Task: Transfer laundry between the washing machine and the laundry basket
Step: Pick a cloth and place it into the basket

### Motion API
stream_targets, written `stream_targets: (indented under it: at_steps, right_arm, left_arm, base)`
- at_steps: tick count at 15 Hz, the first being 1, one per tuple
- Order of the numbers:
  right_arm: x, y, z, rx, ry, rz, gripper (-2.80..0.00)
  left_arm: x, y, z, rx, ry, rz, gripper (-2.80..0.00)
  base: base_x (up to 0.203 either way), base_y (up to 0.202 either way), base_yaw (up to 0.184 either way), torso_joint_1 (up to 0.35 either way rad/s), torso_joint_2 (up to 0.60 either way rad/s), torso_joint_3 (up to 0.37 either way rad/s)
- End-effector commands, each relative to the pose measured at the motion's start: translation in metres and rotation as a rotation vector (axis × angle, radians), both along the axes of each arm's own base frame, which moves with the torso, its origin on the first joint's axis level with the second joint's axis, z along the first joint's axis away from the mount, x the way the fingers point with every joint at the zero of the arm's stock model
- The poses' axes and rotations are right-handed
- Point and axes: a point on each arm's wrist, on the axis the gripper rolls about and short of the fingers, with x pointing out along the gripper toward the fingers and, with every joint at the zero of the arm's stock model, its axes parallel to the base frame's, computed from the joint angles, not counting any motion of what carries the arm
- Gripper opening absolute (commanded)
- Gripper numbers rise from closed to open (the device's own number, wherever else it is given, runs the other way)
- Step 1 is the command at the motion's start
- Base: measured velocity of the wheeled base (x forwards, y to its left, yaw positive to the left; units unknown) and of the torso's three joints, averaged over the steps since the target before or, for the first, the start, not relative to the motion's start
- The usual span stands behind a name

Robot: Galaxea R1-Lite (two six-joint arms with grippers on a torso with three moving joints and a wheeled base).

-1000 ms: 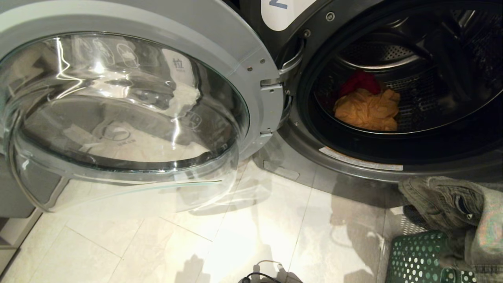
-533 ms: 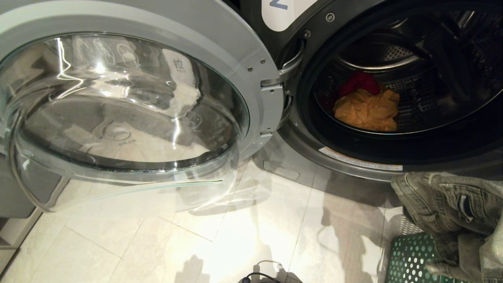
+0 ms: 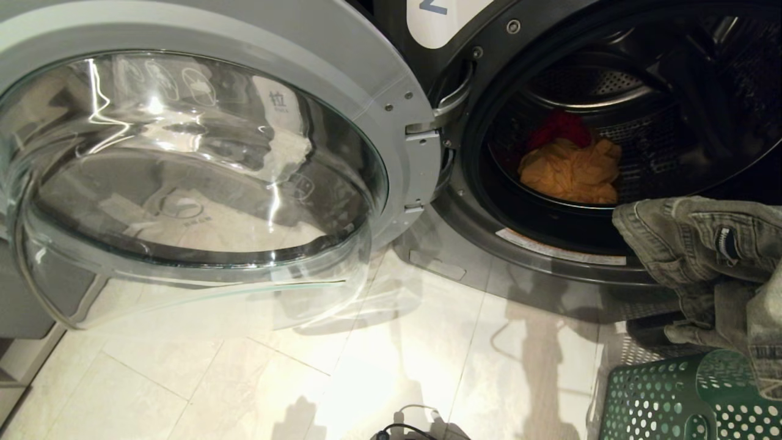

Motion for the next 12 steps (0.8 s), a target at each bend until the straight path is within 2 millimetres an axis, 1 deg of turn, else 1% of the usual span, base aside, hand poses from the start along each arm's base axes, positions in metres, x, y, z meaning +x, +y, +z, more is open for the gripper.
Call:
stream_targets:
  at_steps: [1,4,9,12]
  right_arm:
    - [0.0137,-0.0022,0.006,0.0,0.032,-0.002,-2.8]
    - [0.0213,-0.0033,0.0066,0.002,0.054,0.005,-2.8]
    - [0.0216,-0.0026,0.0061,0.016,0.06,0.043,-2.8]
    - [0.0187,-0.0012,0.0027,0.052,0.101,0.081,-2.8]
  left_arm:
    - [0.0001,0.0,0.0,0.0,0.001,0.0,-2.8]
    - [0.0001,0.0,0.0,0.0,0.001,0.0,-2.8]
    - [0.0001,0.0,0.0,0.0,0.001,0.0,-2.8]
    - [0.0001,0.0,0.0,0.0,0.001,0.0,-2.8]
  base:
    - [0.0,0.0,0.0,0.0,0.0,0.0]
    - [0.0,0.0,0.0,0.0,0.0,0.0]
    - [0.0,0.0,0.0,0.0,0.0,0.0]
    - [0.0,0.0,0.0,0.0,0.0,0.0]
